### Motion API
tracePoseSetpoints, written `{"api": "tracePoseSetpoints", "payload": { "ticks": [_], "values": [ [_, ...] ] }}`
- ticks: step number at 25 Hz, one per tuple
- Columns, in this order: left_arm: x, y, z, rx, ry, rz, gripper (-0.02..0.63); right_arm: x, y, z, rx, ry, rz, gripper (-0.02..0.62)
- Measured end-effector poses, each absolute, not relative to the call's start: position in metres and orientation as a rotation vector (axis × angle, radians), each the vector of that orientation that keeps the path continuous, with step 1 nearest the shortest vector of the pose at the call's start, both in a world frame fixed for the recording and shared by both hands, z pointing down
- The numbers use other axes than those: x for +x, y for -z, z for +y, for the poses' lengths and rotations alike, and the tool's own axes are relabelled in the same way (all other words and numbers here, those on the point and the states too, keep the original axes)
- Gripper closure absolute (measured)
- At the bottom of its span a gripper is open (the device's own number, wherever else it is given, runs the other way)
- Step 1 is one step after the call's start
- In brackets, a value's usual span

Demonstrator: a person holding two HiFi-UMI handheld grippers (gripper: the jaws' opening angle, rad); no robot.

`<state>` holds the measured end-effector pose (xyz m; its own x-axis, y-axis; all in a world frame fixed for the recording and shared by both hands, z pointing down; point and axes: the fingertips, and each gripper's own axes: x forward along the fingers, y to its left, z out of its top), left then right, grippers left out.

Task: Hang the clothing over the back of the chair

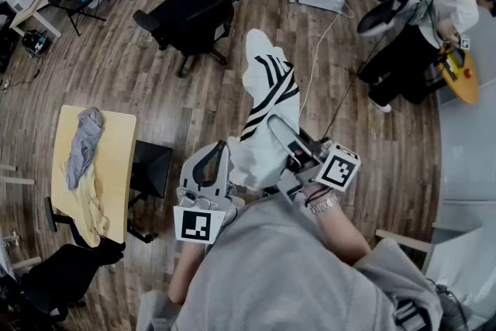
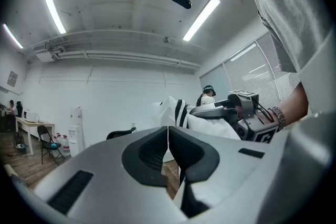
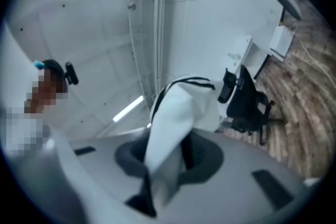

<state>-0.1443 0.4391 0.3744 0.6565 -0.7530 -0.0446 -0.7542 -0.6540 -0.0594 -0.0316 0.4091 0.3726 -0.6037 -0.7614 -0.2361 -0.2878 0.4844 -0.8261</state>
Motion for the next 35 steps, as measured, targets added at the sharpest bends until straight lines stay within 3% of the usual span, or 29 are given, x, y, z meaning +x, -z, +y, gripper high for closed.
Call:
{"api": "tracePoseSetpoints", "payload": {
  "ticks": [16,35],
  "values": [
    [-0.051,-0.387,0.468,-2.775,0.01,1.304,0.565,0.047,-0.391,0.435,-0.863,1.032,2.221,0.489],
    [-0.013,-0.387,0.459,-2.781,0.063,1.258,0.565,0.07,-0.396,0.428,-0.863,1.028,2.238,0.489]
  ]
}}
